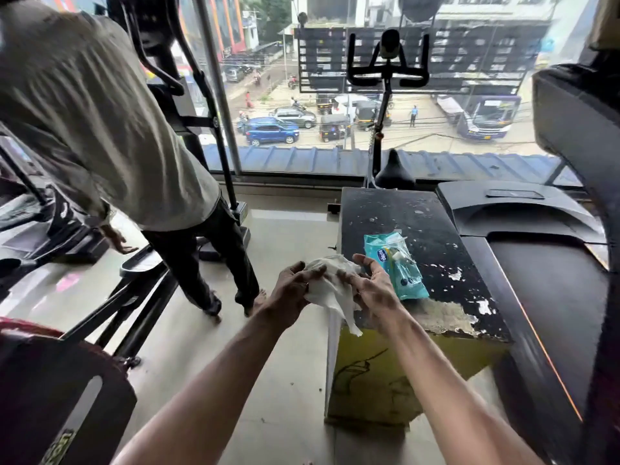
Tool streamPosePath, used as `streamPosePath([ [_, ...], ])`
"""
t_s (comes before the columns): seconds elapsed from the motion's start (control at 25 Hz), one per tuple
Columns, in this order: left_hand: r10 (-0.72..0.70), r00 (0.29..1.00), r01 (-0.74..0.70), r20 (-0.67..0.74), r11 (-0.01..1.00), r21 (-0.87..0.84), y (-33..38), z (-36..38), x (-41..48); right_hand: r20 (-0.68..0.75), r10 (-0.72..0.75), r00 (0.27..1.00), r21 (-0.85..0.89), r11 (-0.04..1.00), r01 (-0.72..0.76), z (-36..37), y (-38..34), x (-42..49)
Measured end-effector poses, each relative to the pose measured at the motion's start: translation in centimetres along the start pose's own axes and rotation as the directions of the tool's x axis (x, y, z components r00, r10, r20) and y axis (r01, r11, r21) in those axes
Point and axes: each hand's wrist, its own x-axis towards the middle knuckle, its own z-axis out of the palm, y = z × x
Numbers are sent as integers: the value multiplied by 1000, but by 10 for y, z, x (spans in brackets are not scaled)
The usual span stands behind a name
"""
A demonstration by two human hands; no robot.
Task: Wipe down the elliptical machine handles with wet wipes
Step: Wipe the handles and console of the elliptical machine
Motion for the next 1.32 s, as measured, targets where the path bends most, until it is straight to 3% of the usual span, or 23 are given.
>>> streamPosePath([
  [0.08, 76, 983, -73, -167, 997, 21, -1, -20, -27, 83, -1, 997, 50, 999, -3, 21, 7, -7],
  [0.16, 154, 924, -143, -351, 988, 57, -1, -38, -68, 262, 13, 965, 61, 998, -30, 48, 12, -23],
  [0.24, 202, 835, -182, -512, 979, 89, -2, -53, -118, 402, 26, 915, -17, 1000, -21, 78, 29, -41],
  [0.4, 277, 610, -226, -742, 959, 172, -8, -94, -220, 518, 14, 856, -83, 996, 34, 151, 70, -82],
  [0.48, 305, 488, -260, -818, 945, 198, -12, -123, -283, 636, 56, 770, -113, 993, 21, 198, 92, -116],
  [0.6, 345, 401, -293, -849, 926, 237, -23, -167, -385, 801, 142, 582, -179, 984, 7, 267, 133, -179],
  [0.8, 309, 163, -248, -937, 932, 265, -40, -234, -545, 895, 151, 419, -205, 975, 86, 372, 191, -303],
  [0.92, 301, 75, -271, -951, 924, 272, -51, -276, -645, 922, 190, 337, -247, 959, 136, 439, 233, -390],
  [1.08, 307, -105, -184, -946, 929, 322, -52, -317, -746, 947, 232, 221, -272, 946, 176, 509, 279, -474],
  [1.16, 322, -181, -99, -929, 934, 343, -51, -338, -788, 956, 219, 196, -261, 940, 222, 542, 298, -502],
  [1.32, 336, -268, 7, -903, 938, 346, -41, -390, -842, 971, 193, 145, -228, 929, 293, 619, 321, -535],
])
